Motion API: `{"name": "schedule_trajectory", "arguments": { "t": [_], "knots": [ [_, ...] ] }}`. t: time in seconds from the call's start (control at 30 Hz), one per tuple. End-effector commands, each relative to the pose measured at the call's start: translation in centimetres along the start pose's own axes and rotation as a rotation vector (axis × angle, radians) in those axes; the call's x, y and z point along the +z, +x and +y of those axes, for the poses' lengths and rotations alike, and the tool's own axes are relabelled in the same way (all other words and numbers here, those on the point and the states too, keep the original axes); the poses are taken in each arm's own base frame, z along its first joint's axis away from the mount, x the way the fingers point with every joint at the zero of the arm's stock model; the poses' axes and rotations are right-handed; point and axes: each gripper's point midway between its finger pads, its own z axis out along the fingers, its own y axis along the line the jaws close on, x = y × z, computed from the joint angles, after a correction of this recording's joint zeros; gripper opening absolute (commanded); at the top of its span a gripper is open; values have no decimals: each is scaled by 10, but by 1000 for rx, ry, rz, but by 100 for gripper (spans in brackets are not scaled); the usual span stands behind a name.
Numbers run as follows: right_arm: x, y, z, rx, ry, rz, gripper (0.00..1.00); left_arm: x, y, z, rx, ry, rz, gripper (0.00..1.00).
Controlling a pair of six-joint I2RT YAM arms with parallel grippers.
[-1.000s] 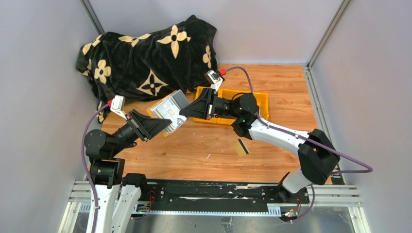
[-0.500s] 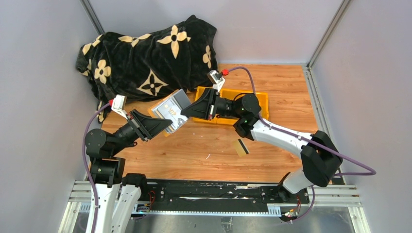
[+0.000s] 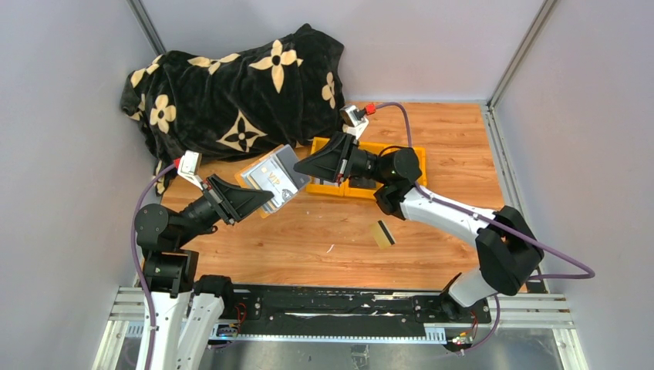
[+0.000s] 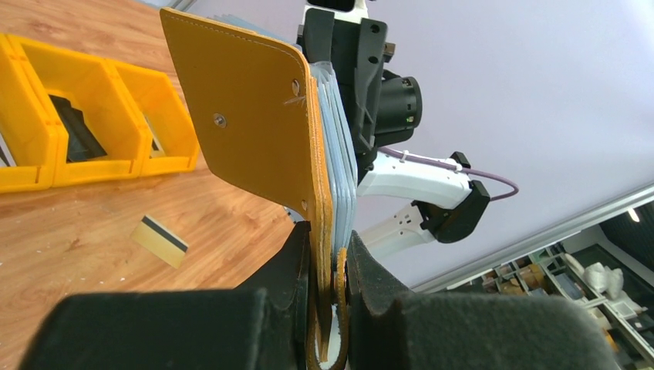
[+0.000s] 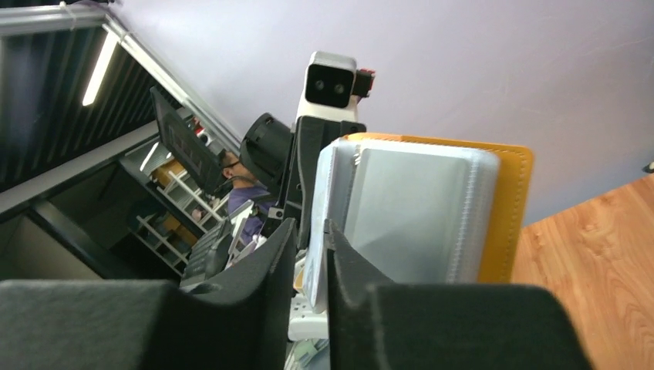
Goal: Take the credit cards out of the card holder
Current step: Remove the credit card from the card holder.
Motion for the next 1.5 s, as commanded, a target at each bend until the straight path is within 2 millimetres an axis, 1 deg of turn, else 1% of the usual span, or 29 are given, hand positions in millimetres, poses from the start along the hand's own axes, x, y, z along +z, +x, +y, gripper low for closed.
{"name": "schedule_trajectory", "arguments": {
  "t": [0.0, 0.1, 0.17, 0.37, 0.57, 0.63, 0.7, 0.8, 0.87, 0.9, 0.97, 1.03, 1.13, 1.17, 1.27, 1.4, 1.47],
  "knots": [
    [8, 15, 27, -26, -94, 81, 29, -1, -7, -20, 53, 47, -22, 11],
    [8, 20, 21, -39, -54, 108, 37, -2, -7, -21, 58, 46, -25, 11],
    [8, 24, 19, -40, -45, 120, 41, -2, -7, -20, 57, 44, -24, 11],
    [12, 35, 13, -25, -30, 154, 41, -2, -7, -20, 59, 44, -27, 11],
    [23, 38, 24, -34, -77, 178, 41, -2, -7, -16, 58, 35, -28, 11],
    [26, 41, 22, -38, -73, 189, 41, -2, -7, -16, 59, 34, -31, 11],
    [26, 43, 15, -41, -43, 188, 34, -2, -7, -18, 62, 37, -29, 11],
    [25, 43, 0, -58, 22, 176, 20, -3, -7, -20, 66, 42, -28, 11],
    [23, 43, -6, -77, 62, 170, 11, -3, -6, -21, 66, 44, -28, 13],
    [22, 43, -8, -80, 72, 169, 10, -3, -6, -22, 67, 47, -27, 14],
    [21, 43, -9, -90, 83, 169, 6, -3, -6, -23, 66, 50, -25, 21],
    [20, 43, -6, -93, 81, 169, 0, -3, -6, -23, 67, 54, -26, 25],
    [19, 41, -1, -65, 58, 156, 0, -4, -5, -25, 60, 59, -21, 29],
    [19, 37, 5, -60, 25, 142, 0, -4, -4, -26, 57, 62, -16, 30],
    [20, 32, 12, -13, -32, 117, 0, -4, -4, -29, 57, 75, -8, 31],
    [17, 26, 11, 22, -44, 97, 0, -5, -3, -35, 69, 97, 2, 24],
    [14, 22, 11, 35, -48, 85, 0, -5, -2, -37, 70, 103, 8, 22]
  ]
}}
